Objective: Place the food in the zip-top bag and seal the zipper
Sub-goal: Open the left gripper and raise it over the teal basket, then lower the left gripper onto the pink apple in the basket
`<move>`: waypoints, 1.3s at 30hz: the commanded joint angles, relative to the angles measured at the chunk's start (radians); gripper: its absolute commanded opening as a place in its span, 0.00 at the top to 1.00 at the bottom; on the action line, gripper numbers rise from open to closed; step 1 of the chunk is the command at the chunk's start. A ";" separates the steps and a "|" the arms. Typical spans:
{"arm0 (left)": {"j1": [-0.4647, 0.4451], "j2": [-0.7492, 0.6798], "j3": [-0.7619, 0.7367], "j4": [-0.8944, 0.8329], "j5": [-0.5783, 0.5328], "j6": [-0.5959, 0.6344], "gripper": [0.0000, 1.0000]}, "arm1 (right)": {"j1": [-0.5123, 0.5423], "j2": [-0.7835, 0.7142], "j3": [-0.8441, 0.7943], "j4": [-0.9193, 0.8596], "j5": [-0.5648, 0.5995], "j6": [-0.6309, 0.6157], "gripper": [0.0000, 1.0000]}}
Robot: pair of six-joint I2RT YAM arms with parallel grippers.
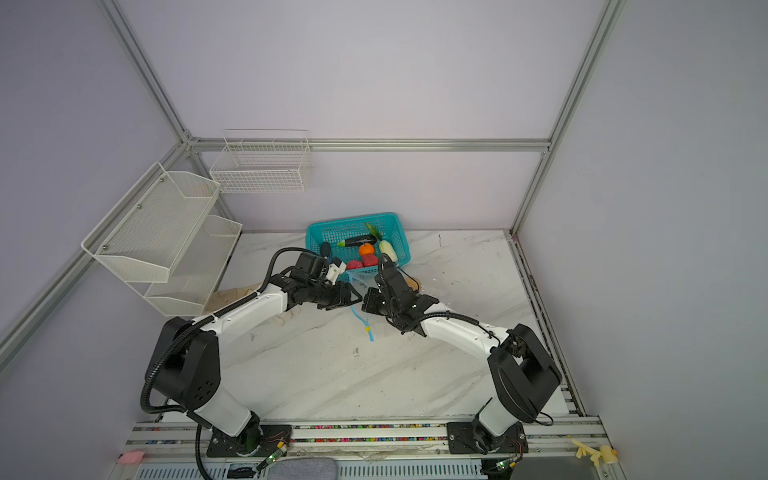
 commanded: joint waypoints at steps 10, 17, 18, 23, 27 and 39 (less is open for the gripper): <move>0.064 -0.098 0.241 -0.116 -0.105 0.112 0.38 | 0.006 -0.050 -0.040 0.010 0.025 0.023 1.00; 0.124 0.051 0.439 -0.177 -0.166 0.173 0.36 | 0.006 -0.072 -0.054 0.007 0.033 0.022 1.00; 0.129 0.075 0.464 -0.180 -0.168 0.180 0.36 | 0.006 -0.075 -0.056 0.009 0.033 0.022 1.00; 0.158 0.245 0.619 -0.186 -0.122 0.247 0.34 | 0.006 -0.079 -0.061 0.009 0.034 0.025 1.00; 0.177 0.396 0.778 -0.230 -0.014 0.299 0.34 | 0.005 -0.081 -0.056 0.009 0.025 0.023 1.00; 0.171 0.636 1.040 -0.362 0.010 0.445 0.31 | 0.005 -0.066 -0.034 -0.001 0.026 0.024 1.00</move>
